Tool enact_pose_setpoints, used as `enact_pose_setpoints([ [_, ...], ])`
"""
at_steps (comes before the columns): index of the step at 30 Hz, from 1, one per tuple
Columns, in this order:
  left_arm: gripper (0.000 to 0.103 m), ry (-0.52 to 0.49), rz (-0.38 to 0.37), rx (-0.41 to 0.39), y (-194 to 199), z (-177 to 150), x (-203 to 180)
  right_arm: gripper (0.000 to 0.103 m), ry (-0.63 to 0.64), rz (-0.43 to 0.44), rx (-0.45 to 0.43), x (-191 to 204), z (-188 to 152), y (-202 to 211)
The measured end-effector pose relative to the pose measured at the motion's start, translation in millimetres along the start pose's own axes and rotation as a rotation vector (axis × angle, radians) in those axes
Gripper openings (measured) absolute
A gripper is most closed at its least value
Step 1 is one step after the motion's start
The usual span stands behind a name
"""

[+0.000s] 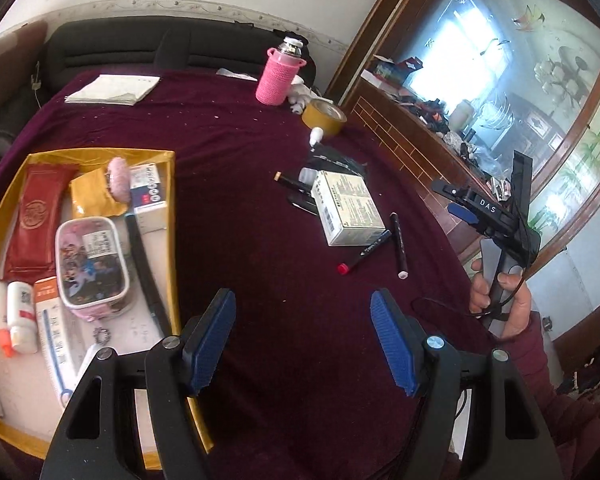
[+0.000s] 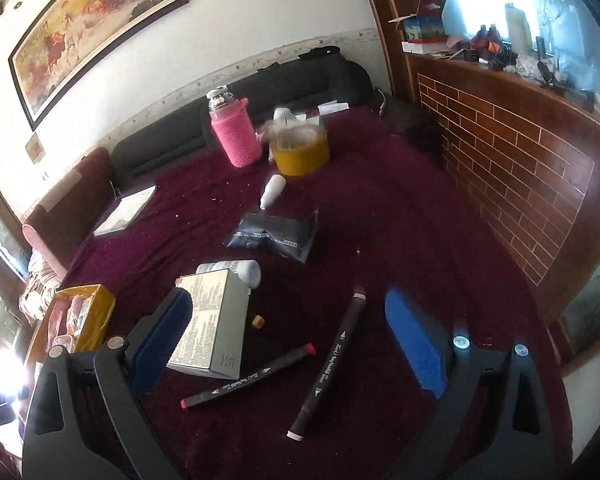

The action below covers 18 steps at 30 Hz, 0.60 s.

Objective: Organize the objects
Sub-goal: 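Grasp the beige printed medicine box with the left gripper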

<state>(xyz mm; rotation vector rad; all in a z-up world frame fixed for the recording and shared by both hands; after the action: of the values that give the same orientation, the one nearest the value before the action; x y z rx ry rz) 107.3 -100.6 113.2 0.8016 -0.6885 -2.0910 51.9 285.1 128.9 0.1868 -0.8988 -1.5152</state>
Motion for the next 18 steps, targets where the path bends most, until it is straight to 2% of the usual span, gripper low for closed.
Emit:
enact_pose_setpoints([
  [8, 0.064, 0.011, -0.015, 0.079, -80, 51, -49, 0.097, -0.039, 0.02, -0.037, -26, 2, -15],
  [11, 0.064, 0.024, -0.022, 0.109, -117, 70, -59, 0.097, -0.09, 0.059, -0.049, -42, 0, -21],
  [15, 0.064, 0.017, 0.027, 0.139, -162, 89, -65, 0.097, -0.15, 0.082, -0.077, -65, -4, -23],
  [18, 0.064, 0.001, 0.058, 0.148, -185, 96, -68, 0.097, -0.204, 0.096, -0.051, -77, -3, -26],
])
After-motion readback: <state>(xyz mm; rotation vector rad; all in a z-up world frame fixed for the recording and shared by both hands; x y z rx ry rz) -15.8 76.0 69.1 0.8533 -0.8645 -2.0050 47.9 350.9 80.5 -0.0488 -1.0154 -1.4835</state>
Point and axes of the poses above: each gripper's, at about its wrist camera, not at the fingertips, and y roughly against the way its jaws point, x to its left, z to its top, the point moved 2 cm from there along -y, roughly the way its jaws point, and after that the axes turned 8 degrees about -y, right-handed, at the moved point
